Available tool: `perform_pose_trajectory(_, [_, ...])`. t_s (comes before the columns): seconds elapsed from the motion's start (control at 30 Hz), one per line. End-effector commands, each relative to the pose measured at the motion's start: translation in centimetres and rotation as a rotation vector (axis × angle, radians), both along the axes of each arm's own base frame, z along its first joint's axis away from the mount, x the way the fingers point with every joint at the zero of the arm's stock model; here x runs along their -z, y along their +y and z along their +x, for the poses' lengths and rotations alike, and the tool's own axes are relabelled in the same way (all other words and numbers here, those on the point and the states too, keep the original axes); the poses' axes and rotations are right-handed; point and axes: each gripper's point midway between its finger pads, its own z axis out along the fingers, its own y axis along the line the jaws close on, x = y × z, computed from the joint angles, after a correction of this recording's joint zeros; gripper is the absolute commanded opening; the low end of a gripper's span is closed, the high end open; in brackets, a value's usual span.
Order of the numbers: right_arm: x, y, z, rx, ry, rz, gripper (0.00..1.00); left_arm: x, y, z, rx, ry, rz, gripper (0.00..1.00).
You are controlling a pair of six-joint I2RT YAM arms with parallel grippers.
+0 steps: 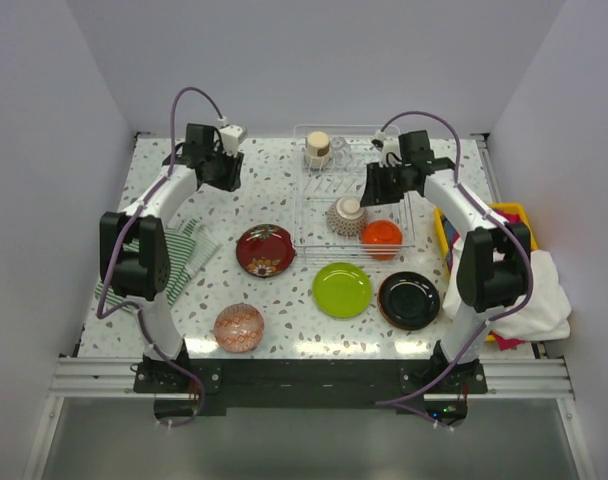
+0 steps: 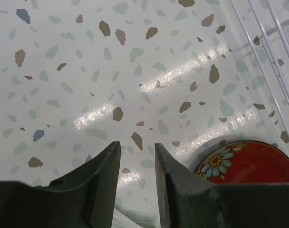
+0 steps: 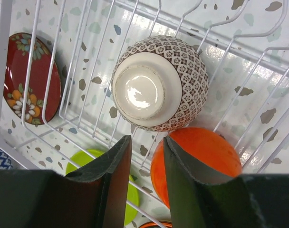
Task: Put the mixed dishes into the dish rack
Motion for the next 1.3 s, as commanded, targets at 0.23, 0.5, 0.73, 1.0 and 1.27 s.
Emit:
perform_pose_trajectory(0.23, [-7.9, 5.3, -3.3, -0.379, -0.374, 0.042, 0.44, -1.3, 0.4, -9.8, 0.350, 0.050, 0.120, 0.40])
perform_pose_trajectory(0.5, [-9.6, 12.0, -11.1, -0.870, -0.584, 0.011, 0.52, 0.5, 4.9, -12.0, 0.158, 0.152, 0.098, 0.42])
perform_pose_trajectory(0.73, [-7.2, 18.5, -17.8, -1.324, -0.601, -0.091, 0.52, 0.7, 8.8, -13.3, -0.144, 0.283, -0.036, 0.42])
perform_pose_trajectory(1.0, [-1.2, 21.7, -27.3, -1.771, -0.604, -0.171, 0.53, -2.5, 8.3, -14.9, -0.177, 0.126, -0.087, 0.42])
perform_pose_trajectory(1.27, [2.1, 24.7, -30.5, -1.937, -0.638, -0.197, 0.53, -4.1, 9.7, -16.0, -0.219, 0.069, -0.053, 0.42])
